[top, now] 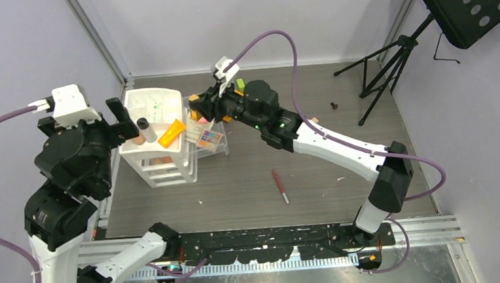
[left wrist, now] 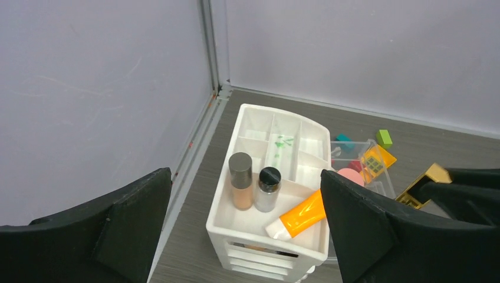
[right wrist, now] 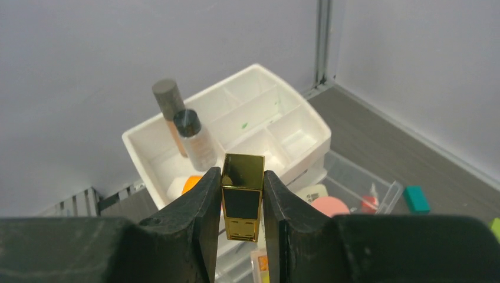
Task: Organize the makeup
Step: Place the lipstick in the storage box.
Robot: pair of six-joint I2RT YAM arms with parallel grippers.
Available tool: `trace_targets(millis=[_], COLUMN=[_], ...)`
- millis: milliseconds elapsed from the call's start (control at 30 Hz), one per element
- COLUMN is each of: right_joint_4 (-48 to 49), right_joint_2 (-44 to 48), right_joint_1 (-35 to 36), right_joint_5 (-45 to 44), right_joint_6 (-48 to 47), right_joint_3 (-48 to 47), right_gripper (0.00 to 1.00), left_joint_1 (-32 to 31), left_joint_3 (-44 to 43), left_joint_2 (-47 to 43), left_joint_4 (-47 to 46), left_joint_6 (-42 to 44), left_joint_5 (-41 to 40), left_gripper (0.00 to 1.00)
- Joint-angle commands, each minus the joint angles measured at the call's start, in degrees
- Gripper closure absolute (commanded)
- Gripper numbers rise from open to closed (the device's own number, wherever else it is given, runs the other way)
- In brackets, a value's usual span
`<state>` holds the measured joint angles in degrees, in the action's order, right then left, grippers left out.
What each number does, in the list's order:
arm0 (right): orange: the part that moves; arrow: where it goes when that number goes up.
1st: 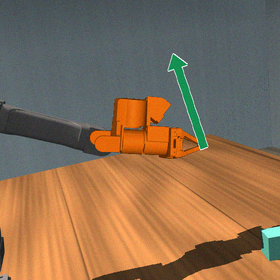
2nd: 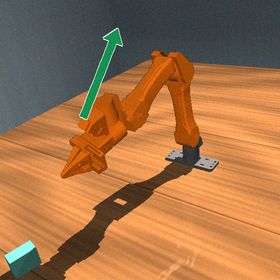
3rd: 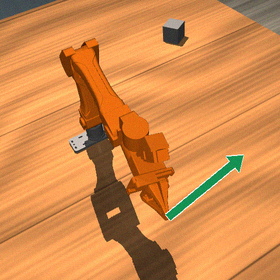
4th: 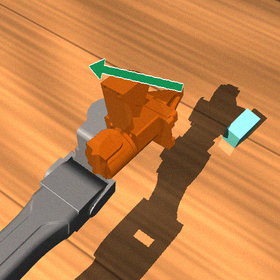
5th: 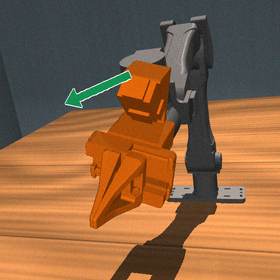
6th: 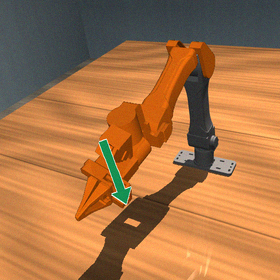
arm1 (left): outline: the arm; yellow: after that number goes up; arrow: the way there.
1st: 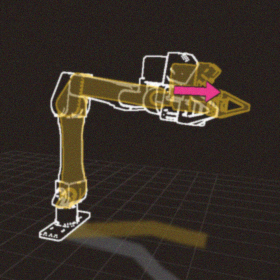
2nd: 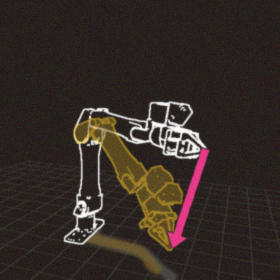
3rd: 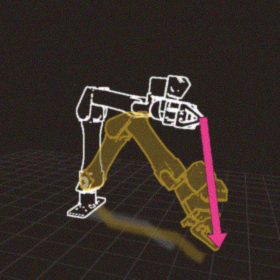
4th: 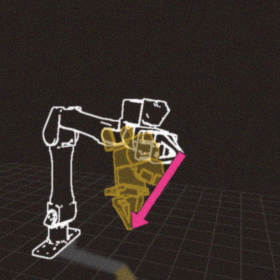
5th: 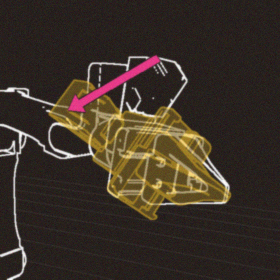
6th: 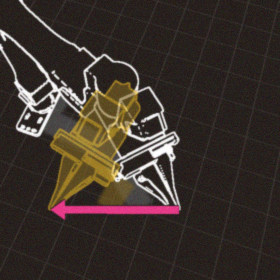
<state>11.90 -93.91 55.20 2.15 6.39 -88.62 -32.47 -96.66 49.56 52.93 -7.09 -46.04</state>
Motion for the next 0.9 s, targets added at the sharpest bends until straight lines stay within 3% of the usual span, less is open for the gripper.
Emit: trace_targets(millis=[0, 233, 367, 467, 700, 867], right_joint_4=[0.78, 1.13, 1.46, 2.04, 1.64, -0.13], right_joint_2=[-0.62, -0.47, 0.22, 0.73, -1.93, -8.3], right_joint_1=[0.33, 0.28, 0.3, 0.34, 0.11, -0.24], right_joint_5=[4.71, 4.45, 4.36, 3.88, 2.57, 2.95], right_joint_6=[2.27, 1.49, 0.86, 0.23, -1.7, -3.07], right_joint_3=[-3.43, -1.72, -0.56, 0.58, -1.69, -9.63], right_gripper=[1.0, 1.0, 1.0, 1.0, 1.0, 1.0], left_joint_1=[0.21, 4.55, 18.77, 24.91, 34.18, 34.83], left_joint_3=[-0.2, -2.07, -4.79, -4.1, 3.67, 9.91], left_joint_2=[2.86, 7.68, 12.22, 13.39, 7.83, 3.36], left_joint_4=[1.69, -0.41, 1.61, 1.12, -3.46, -6.46], left_joint_6=[1.82, 1.62, -1.8, -4.18, -11.15, -10.15], left_joint_5=[-0.99, 5.72, 21.44, 27.1, 24.69, 16.7], left_gripper=[0.0, 0.0, 0.0, 0.0, 0.0, 0.0])
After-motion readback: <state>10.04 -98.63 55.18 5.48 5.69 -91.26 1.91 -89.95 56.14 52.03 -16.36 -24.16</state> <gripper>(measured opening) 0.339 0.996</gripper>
